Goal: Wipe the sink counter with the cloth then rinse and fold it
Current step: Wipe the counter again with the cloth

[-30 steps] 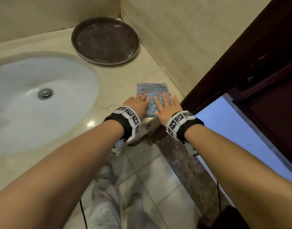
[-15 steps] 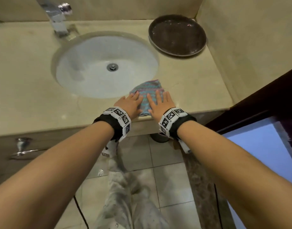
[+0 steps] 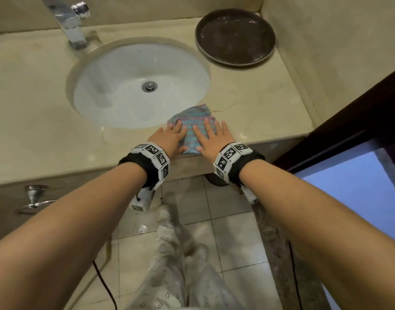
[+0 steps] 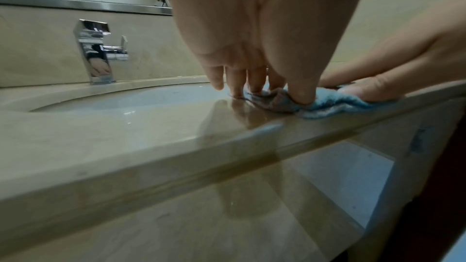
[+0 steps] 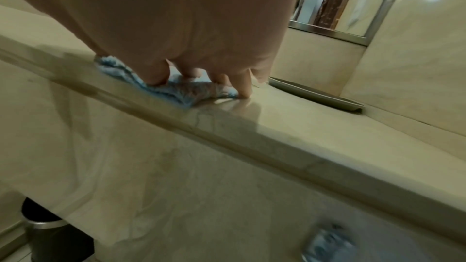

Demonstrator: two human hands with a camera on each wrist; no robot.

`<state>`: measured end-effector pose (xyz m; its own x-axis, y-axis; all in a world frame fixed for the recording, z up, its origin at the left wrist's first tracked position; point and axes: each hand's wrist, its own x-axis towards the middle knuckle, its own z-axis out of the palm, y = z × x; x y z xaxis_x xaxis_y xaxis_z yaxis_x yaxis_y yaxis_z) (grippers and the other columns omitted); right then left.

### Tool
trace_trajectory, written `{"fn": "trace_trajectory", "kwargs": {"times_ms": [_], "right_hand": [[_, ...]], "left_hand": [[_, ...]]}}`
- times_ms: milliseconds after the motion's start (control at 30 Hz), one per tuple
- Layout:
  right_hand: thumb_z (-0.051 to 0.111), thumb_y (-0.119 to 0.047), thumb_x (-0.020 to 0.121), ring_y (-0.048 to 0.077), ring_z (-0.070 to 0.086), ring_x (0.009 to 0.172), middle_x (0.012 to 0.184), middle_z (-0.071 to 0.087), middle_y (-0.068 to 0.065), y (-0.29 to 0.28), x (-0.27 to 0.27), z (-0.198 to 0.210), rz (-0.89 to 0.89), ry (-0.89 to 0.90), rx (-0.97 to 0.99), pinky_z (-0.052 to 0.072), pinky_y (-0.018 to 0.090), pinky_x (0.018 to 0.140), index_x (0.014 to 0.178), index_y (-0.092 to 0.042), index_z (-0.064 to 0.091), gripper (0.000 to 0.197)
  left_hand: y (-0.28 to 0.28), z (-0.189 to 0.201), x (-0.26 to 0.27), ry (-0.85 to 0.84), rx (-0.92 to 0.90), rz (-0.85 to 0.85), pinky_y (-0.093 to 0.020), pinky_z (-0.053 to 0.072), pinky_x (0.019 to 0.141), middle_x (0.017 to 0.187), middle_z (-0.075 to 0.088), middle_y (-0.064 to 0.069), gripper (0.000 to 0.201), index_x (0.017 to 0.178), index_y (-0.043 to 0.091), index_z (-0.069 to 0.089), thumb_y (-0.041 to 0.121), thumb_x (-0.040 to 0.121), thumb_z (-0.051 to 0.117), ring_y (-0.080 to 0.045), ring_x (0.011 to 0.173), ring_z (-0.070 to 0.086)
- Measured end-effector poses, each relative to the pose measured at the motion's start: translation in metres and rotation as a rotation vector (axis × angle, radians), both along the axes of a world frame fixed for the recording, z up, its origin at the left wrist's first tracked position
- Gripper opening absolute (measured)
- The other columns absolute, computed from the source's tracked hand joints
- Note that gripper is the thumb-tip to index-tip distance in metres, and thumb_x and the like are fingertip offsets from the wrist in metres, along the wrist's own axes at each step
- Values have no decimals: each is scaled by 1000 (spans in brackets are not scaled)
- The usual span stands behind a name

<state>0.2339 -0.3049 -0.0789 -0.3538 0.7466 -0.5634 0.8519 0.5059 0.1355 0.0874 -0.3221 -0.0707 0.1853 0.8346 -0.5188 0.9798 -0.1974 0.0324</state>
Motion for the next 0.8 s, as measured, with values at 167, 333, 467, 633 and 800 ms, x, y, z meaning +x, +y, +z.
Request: {"fn": "trace_trajectory", "kwargs": {"times_ms": [167, 333, 467, 633, 800], "right_hand": [[15, -47, 99, 37, -6, 146, 157, -18, 14, -1, 54, -1, -133, -6, 11, -5, 50, 119, 148, -24, -16, 62], [17, -47, 99, 37, -5, 146, 157, -16, 16, -4, 116, 1, -314, -43, 29, -5, 50, 118, 148, -22, -16, 65], [18, -48, 99, 38, -3, 146, 157, -14, 17, -3, 150, 2, -412, -103, 53, -7, 50, 119, 148, -20, -17, 67], [22, -44, 100, 35, -1, 147, 157, -10, 18, 6, 177, 3, -526, -172, 69, -8, 48, 118, 148, -15, -16, 68], [20, -31, 102, 35, -1, 147, 156, -5, 24, 18, 174, 8, -508, -259, 58, -6, 43, 119, 148, 0, -11, 63]], "left_hand": [[18, 2, 51, -35, -14, -133, -43, 11, 118, 159, -8, -6, 66, 150, 15, 2, 39, 98, 35, -26, 147, 4], [43, 1, 118, -83, -16, -280, -45, 10, 118, 159, -7, -5, 67, 150, 18, 4, 40, 97, 38, -25, 147, 4], [63, 1, 163, -91, -16, -393, -45, 11, 118, 159, -6, -4, 67, 150, 19, 6, 41, 96, 40, -24, 148, 4], [95, 0, 206, -98, -8, -534, -46, 13, 117, 160, -1, -4, 69, 149, 19, 13, 44, 93, 44, -23, 147, 9], [121, -2, 227, -93, -2, -647, -47, 17, 116, 159, 2, -5, 72, 148, 17, 15, 48, 91, 45, -24, 146, 13]]}}
